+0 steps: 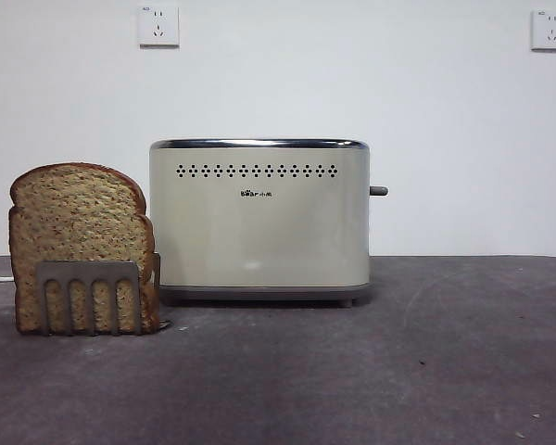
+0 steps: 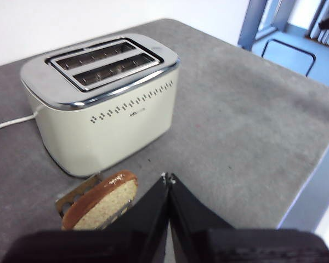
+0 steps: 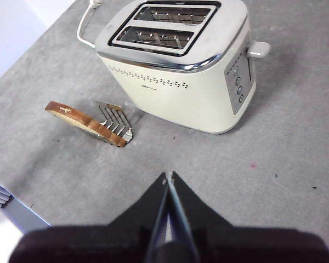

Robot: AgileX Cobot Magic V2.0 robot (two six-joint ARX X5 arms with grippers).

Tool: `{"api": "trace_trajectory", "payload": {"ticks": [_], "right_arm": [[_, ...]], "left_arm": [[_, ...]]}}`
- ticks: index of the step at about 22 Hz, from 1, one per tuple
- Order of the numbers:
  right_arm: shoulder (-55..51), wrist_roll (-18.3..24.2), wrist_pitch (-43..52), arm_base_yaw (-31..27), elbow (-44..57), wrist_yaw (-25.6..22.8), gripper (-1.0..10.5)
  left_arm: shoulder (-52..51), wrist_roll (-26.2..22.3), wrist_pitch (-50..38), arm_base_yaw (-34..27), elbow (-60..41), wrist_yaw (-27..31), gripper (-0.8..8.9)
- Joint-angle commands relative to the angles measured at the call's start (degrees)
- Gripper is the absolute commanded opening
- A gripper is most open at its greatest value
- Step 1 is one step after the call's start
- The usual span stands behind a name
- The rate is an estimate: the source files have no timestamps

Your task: Pick up a slice of bread from the rack,put the bread on the toaster,press the button

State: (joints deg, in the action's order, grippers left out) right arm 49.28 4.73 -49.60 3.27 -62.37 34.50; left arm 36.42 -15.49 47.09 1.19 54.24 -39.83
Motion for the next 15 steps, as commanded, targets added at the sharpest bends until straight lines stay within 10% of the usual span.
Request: {"api": "trace_trajectory", "payload": {"ticks": [1, 3, 6, 15], "right_arm": [[-0.04, 1.18, 0.02, 0.31, -0.15, 0.04, -0.1], [-0.04, 1.18, 0.02, 0.31, -0.15, 0.04, -0.1], [-0.04, 1.18, 0.00, 0.31, -0.15, 0.04, -0.1], [-0.04, 1.18, 0.00, 0.31, -0.15, 0.09, -0.1]], "left_arm": [[1.03, -2.82, 1.46, 0.50, 0.98, -0.15, -0.01], [1.86, -2.78, 1.36, 0.94, 1.38, 0.76, 1.20], [2.58, -2.80, 1.38, 2.14, 1.38, 4.17, 7.32], [12.26, -12.17, 2.80, 13.88, 5.88, 20.74, 7.27]]}}
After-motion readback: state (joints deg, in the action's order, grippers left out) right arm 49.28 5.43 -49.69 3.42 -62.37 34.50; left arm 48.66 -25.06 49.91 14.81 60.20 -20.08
